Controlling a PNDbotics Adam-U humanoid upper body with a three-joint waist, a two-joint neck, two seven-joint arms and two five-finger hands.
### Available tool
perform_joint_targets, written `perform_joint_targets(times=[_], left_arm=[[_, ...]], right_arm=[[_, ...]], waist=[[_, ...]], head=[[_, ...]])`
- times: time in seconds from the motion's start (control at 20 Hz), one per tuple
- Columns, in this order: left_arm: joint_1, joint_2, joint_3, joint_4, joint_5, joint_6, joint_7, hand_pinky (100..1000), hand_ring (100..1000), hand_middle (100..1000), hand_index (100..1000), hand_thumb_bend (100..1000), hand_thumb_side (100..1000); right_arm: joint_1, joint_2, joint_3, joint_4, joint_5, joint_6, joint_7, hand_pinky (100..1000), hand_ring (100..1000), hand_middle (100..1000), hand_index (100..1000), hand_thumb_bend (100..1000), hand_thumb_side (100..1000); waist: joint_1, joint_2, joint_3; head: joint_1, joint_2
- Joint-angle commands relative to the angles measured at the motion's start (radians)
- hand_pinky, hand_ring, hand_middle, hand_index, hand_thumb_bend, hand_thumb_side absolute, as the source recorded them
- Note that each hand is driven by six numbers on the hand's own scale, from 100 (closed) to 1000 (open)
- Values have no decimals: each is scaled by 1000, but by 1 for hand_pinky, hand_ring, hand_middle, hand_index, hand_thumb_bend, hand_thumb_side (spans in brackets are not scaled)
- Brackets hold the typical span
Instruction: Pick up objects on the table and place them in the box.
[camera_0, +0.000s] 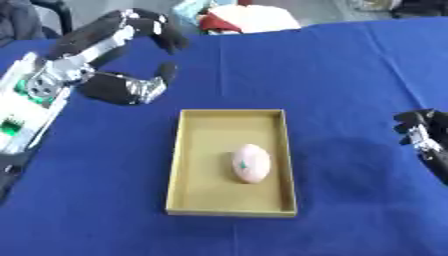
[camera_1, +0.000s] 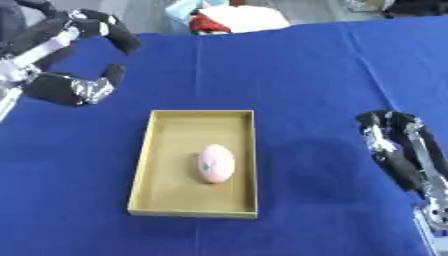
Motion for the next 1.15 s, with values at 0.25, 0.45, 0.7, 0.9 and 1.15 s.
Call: perform_joint_targets(times=[0.25,0.45,0.7,0.9,1.15], left_arm=[[51,-25,83,-31,57,50,75,672,636,648,805,100,586],[75,-50,98,-31,69,63,85,671,634,648,807,100,627],[88,-70,106,-17,71,73,89,671,635,650,810,100,642],[98,-80,111,-10,71,76,91,671,635,650,811,100,664],[104,-94,111,3,70,76,87,671,635,651,811,100,674]], right_arm=[[-10,-17,-14,-21,3,3,-9,486,626,460,667,100,800],[-11,-16,-16,-22,2,5,-13,486,626,460,666,100,798],[-11,-16,-16,-23,3,6,-13,486,626,461,667,100,796],[-10,-14,-17,-23,3,6,-14,486,626,460,666,100,798],[-11,-18,-15,-23,3,6,-12,486,626,460,666,100,796]], waist=[[-10,-13,9],[-12,-13,16],[-15,-14,17],[-15,-15,16],[-15,-14,24]], head=[[-4,-11],[-2,-10],[-4,-10],[-5,-9],[-8,-12]])
